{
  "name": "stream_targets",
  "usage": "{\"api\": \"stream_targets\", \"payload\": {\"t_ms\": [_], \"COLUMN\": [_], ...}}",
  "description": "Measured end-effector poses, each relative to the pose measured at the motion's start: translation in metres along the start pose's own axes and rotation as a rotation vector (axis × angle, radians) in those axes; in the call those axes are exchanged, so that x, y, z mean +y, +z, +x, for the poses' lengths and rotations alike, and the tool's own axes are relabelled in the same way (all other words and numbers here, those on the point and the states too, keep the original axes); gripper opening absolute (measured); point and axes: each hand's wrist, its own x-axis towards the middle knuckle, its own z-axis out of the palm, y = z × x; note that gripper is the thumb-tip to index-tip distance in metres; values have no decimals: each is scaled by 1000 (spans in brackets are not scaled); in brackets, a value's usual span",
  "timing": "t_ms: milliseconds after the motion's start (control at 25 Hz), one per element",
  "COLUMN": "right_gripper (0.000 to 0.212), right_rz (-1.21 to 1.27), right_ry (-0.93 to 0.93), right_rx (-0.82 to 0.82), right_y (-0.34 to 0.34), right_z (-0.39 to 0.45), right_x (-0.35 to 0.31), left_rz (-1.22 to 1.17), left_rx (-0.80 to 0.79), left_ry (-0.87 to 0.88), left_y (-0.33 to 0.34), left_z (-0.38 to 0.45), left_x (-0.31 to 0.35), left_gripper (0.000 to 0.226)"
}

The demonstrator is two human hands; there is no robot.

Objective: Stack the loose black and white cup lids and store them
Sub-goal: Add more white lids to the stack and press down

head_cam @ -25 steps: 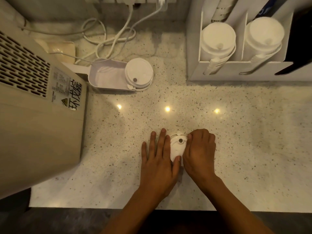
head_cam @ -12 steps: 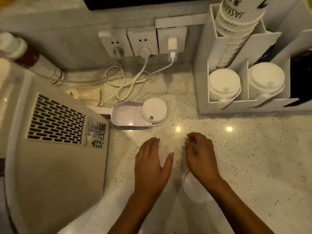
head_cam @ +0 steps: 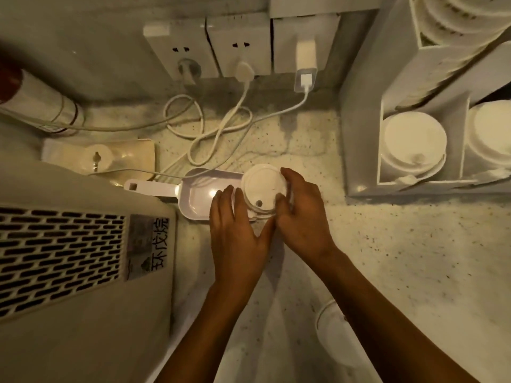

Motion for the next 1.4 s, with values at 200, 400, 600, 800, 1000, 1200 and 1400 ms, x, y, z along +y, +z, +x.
{"api": "stream_targets", "payload": {"t_ms": [200,400,600,800,1000,1200,1400], "right_gripper": [45,34,26,21,13,12,17], "right_rz": [218,265,289,337,448,529,459], "right_ry": [73,125,223,310,330,301,286], "right_rx": [70,113,-12,-75,-54,-40,-93], "right_y": [-2,-30,-56,-62,-65,-65,-60], "right_z": [-7,-49,-115,-180,-201,-212,-228], "right_x": [-7,-15,-8,19,26,22,27], "left_rz": [-207,-529,-1056,-1221,-1406,-1552,-1626], "left_rx": [-28,0,-254,-337,-400,-368,-289], "left_ry": [-27,-82,-230,-410,-418,-443,-544], "left_y": [-4,-30,-43,-32,-28,-25,-18], "left_z": [-6,-33,-84,-132,-158,-179,-192], "left_x": [3,11,1,-7,-7,-1,-1], "left_gripper": [84,72,65,77,56,45,35]}}
